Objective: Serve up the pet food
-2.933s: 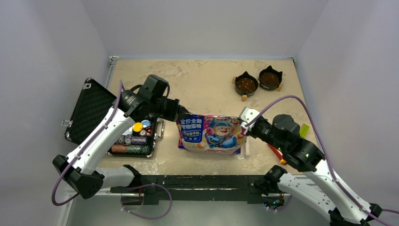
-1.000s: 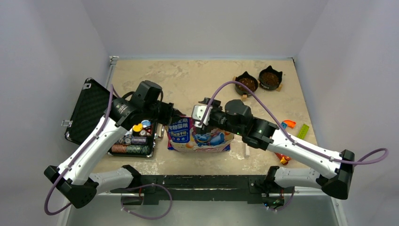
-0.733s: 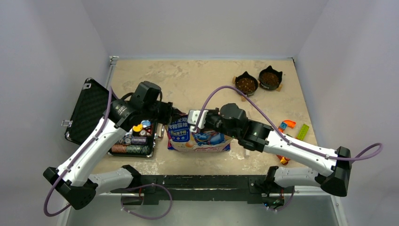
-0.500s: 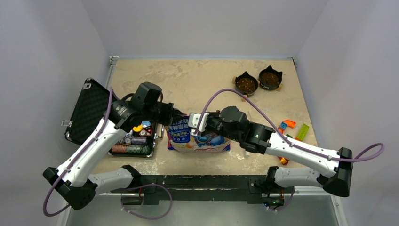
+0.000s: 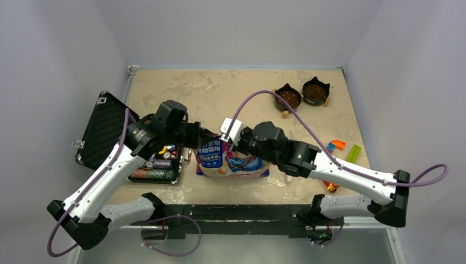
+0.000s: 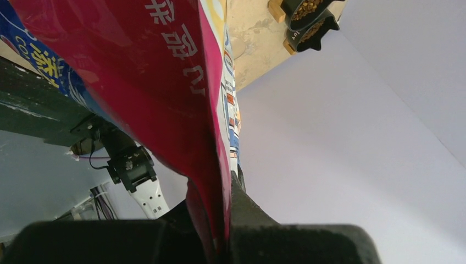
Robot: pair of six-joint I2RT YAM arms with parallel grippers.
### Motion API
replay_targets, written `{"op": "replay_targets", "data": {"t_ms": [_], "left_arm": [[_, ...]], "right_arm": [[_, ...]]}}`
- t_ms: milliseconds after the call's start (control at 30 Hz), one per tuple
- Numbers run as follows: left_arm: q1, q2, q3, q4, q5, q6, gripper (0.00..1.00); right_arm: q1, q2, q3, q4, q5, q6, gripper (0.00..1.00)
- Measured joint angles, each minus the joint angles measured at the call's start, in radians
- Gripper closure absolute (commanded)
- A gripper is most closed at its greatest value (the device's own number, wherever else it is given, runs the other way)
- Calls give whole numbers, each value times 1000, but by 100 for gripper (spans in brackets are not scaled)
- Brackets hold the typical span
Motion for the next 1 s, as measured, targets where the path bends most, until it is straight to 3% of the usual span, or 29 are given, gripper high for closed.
{"op": "replay_targets", "data": {"t_ms": [267,500,733,900,967,1000], "left_arm": [[66,-9,6,-13,48,0,100],[98,-8,33,-50,82,34,100],[101,-13,33,-52,85,45,100],[102,-30,19,-46,107,49,99],[107,-54,-14,-18,120,51,77],[110,-69,-36,5,129,55,72]], "right_arm": [[21,-57,-85,85,114,84,100],[0,-120,-105,42,150,134,100],[-13,-145,-106,9,143,125,100],[-35,-183,-109,-27,41,96,100],[-49,-187,-105,-43,-5,90,100],[-55,-182,-93,-60,-26,90,98]]}}
